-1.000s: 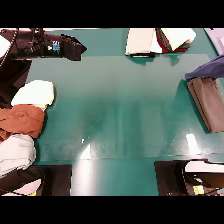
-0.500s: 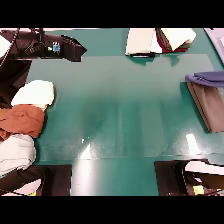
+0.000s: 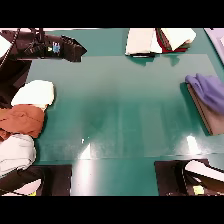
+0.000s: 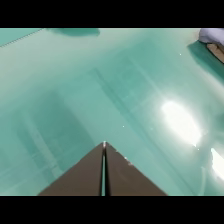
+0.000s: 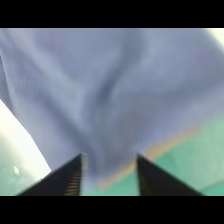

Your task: Fold the shirts.

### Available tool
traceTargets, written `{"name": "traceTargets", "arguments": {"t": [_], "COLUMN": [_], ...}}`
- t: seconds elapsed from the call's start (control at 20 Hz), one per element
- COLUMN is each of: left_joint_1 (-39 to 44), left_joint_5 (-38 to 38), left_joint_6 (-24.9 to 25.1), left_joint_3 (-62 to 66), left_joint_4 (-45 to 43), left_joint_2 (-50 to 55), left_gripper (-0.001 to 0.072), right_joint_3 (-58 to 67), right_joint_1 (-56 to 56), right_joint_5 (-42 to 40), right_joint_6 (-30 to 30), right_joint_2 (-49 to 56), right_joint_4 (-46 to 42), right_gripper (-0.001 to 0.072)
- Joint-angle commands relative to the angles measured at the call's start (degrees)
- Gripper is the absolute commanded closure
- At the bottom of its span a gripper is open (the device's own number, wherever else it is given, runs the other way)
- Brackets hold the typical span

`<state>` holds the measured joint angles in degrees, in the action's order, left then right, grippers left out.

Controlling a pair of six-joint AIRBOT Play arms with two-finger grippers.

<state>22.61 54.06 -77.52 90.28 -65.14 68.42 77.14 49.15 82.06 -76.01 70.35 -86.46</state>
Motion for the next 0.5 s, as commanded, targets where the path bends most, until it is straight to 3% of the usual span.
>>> {"name": "traceTargets", "arguments": {"t": [0.0,0.15,0.45], "left_joint_1": [0.0,0.0,0.0], "left_joint_5": [0.0,-0.1,-0.3], "left_joint_6": [0.0,0.0,0.0], "left_joint_3": [0.0,0.0,0.0], "left_joint_4": [0.0,0.0,0.0], "left_joint_2": [0.0,0.0,0.0], "left_gripper": [0.0685,0.0685,0.0684], "right_joint_3": [-4.3,-4.2,-4.3], "right_joint_1": [3.7,4.4,-7.8], "right_joint_5": [2.7,2.1,-8.4], "right_joint_6": [-0.1,-0.3,-0.3], "right_joint_2": [-1.2,-2.3,-9.5], "right_joint_4": [-0.5,4.6,30.4], "right_gripper": [0.026,0.026,0.0265]}}
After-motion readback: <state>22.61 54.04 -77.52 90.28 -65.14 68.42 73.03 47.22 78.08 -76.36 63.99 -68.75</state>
